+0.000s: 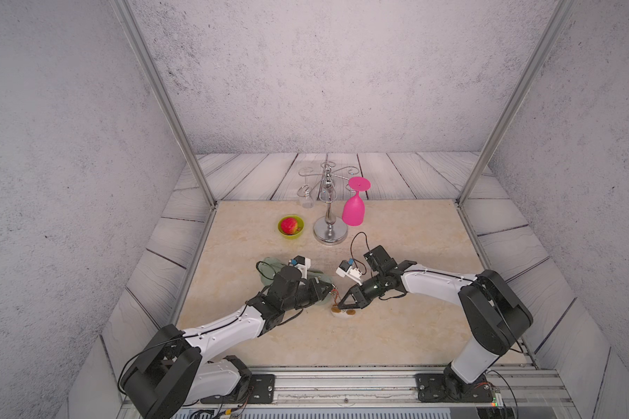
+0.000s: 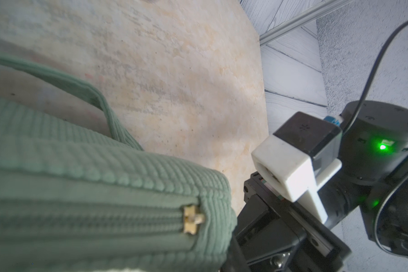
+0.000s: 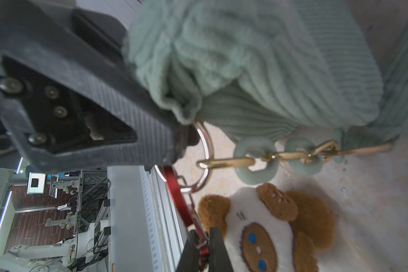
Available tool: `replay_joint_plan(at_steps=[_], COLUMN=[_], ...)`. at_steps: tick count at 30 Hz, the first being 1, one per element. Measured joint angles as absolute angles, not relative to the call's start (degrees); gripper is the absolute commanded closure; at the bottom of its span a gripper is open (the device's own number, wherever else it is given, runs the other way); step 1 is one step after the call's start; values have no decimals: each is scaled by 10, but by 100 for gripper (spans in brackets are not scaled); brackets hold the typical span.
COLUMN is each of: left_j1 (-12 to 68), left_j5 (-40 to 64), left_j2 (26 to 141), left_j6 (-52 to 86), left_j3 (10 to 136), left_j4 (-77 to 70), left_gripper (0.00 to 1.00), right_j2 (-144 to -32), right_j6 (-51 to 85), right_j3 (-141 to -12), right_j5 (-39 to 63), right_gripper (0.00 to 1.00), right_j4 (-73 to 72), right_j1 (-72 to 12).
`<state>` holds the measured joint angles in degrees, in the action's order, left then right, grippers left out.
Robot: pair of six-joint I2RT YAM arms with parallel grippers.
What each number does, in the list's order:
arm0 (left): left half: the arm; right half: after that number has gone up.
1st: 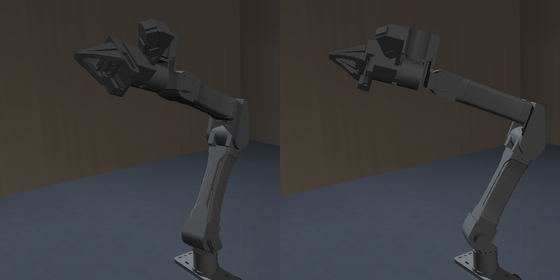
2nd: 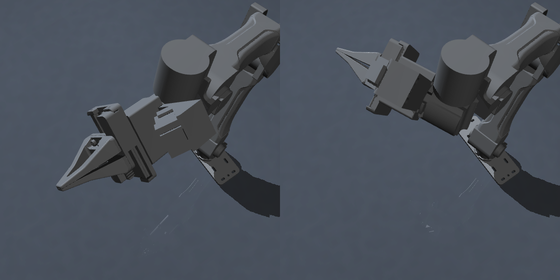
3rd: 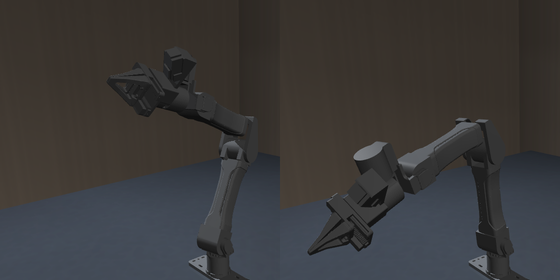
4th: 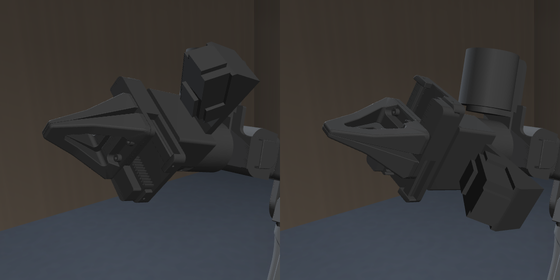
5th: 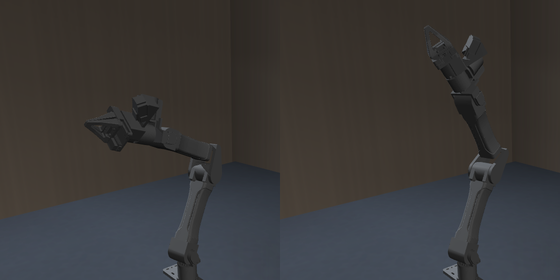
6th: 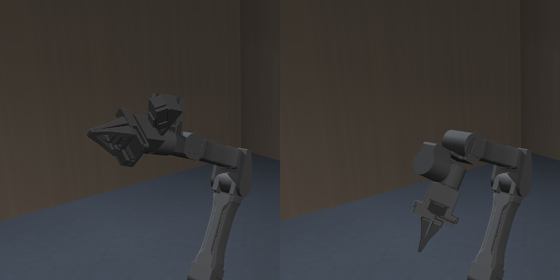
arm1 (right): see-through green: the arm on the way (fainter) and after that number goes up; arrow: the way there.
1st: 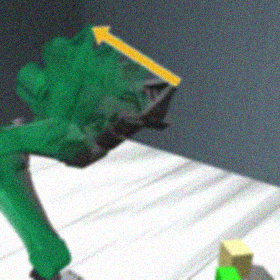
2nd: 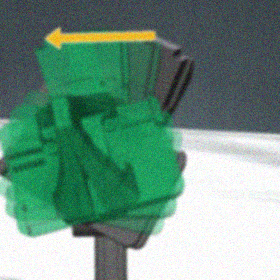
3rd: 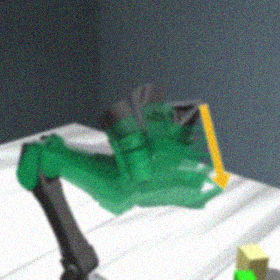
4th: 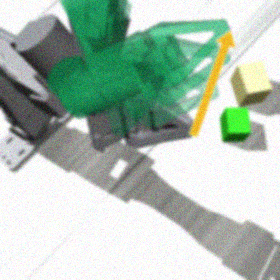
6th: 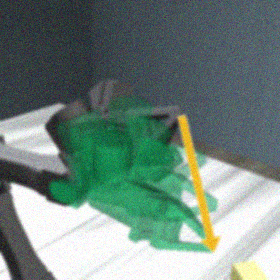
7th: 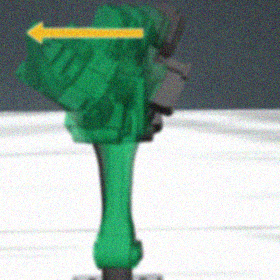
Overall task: Remove the decoration from the bag
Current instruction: Remove the decoration item from the bag.
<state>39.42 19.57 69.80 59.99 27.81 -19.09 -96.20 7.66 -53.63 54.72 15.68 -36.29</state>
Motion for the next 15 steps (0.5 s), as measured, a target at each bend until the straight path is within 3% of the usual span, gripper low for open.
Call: replay_joint_plan(at_steps=[4,13,15], left_j1=[394,395,395], left_j5=[195,188,186], left_j2=[698,698,698], left_j6=[601,601,601], left_j3=[278,286,288], left_j4=[-191,-189,-186], left_gripper=[99,100,100], right_j2=[-962,-962,-961], right_j6=[76,74,75], right_j3=[-536,-536,-536], right_j5=[547,542,535], right_gripper=[100,100,88], right_j4=[157,156,156], right_j1=[-363,-363,-363])
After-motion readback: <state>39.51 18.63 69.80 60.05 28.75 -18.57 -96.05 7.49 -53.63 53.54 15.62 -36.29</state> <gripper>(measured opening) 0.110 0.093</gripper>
